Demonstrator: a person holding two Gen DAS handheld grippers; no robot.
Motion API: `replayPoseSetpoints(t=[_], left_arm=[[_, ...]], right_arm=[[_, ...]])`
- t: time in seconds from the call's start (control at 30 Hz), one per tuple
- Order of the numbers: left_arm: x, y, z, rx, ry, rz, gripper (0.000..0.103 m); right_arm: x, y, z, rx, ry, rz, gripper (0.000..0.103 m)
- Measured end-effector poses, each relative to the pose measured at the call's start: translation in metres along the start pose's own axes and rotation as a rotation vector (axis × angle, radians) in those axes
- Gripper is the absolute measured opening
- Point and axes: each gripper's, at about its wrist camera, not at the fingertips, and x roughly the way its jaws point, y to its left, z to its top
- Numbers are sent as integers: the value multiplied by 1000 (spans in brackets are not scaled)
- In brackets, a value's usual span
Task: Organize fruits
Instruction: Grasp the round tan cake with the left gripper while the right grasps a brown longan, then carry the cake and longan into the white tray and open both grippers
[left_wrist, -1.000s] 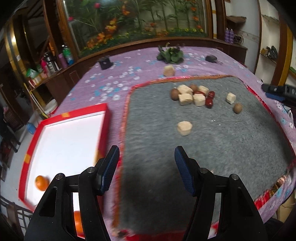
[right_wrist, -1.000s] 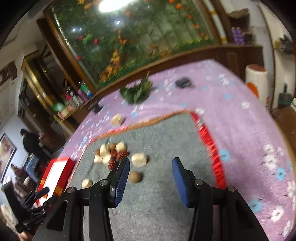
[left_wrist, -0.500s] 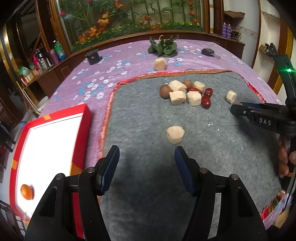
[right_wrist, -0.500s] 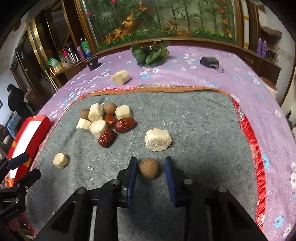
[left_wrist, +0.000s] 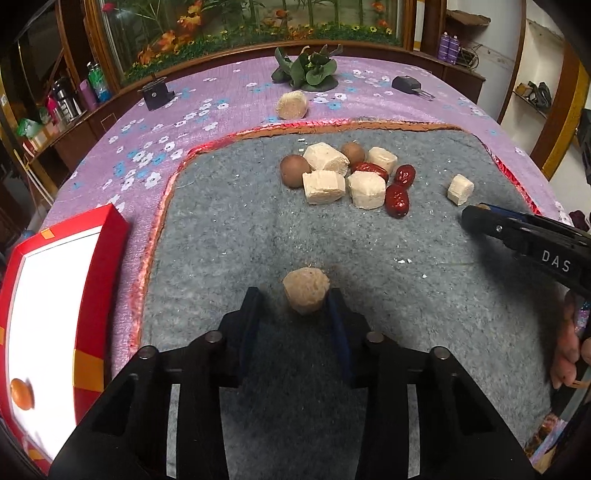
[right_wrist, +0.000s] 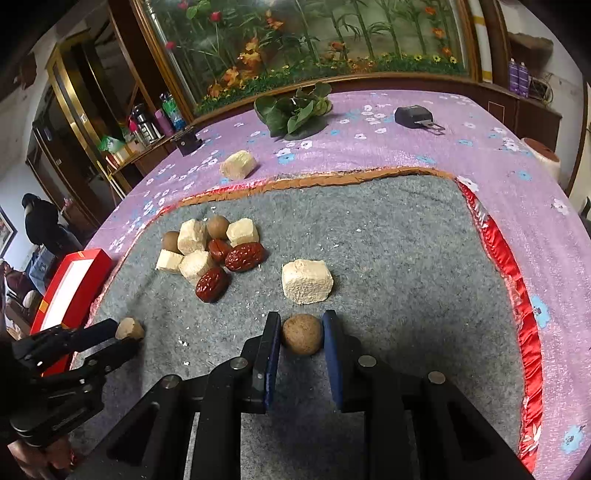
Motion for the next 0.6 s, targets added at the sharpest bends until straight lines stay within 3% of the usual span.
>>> replayPoseSetpoints(t=[0.07, 0.37, 0.6], left_arm=[[0, -2, 0, 4, -8, -17, 22], [-1, 3, 3, -5, -35, -52, 21], [-19, 24, -2, -66, -80, -58, 21]], right_arm=[[0, -1, 0, 0, 0, -1, 23], [-3, 1, 0, 0, -9, 2, 22], [-14, 11, -1, 6, -30, 73, 22]])
